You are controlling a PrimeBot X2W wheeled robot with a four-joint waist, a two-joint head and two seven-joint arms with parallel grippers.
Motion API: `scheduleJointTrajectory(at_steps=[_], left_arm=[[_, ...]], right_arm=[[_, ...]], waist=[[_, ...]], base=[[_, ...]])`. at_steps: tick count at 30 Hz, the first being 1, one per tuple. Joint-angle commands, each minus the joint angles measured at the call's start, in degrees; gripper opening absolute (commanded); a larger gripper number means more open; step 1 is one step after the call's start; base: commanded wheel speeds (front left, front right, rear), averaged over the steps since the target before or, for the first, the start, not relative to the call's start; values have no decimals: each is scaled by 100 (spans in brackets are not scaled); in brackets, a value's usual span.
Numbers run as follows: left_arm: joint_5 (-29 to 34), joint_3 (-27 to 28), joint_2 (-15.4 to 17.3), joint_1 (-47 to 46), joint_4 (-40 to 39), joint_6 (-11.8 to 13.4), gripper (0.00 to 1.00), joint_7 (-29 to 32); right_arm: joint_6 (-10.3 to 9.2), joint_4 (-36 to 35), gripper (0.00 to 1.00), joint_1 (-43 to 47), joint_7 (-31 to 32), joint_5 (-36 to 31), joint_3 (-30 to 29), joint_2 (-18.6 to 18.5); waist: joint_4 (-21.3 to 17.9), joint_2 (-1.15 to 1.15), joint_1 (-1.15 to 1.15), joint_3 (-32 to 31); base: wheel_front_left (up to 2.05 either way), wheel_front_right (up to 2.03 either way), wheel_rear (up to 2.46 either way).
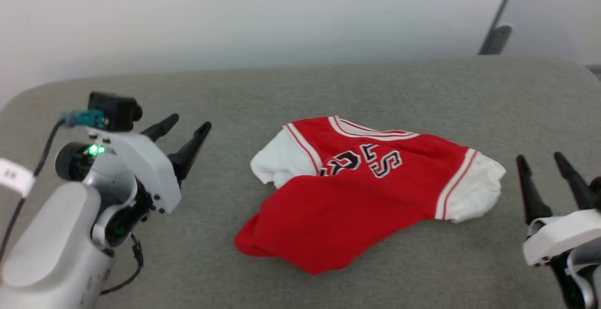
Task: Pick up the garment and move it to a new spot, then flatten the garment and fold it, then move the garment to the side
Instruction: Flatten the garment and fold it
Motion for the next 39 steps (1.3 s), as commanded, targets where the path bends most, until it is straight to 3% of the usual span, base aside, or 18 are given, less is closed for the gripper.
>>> scheduleJointTrajectory(at_steps=[1,14,34,36,39], left_arm=[[-59,-30,-16,-83,51,-30,100,87],[-538,-598,-339,-1004,1324,-34,100,1563],[-784,-1243,-290,-1412,3012,-21,100,1720],[-842,-1373,-348,-1386,3076,-22,0,1843],[-952,-1575,-421,-1292,3142,-29,0,2110]], right_arm=[[-8,-65,100,68,-40,-43,-19,60],[-8,-675,100,283,-177,-374,-137,806],[-8,-790,100,-24,-506,-415,58,1082],[-8,-784,100,-19,-518,-407,41,1088],[-8,-789,100,1,-522,-418,-2,1078]], waist=[[-302,0,0,151],[-771,0,0,720],[-1179,0,0,1311],[-1186,0,0,1325],[-1166,0,0,1313]], base=[[0,0,0],[0,0,0],[0,0,0],[0,0,0],[0,0,0]])
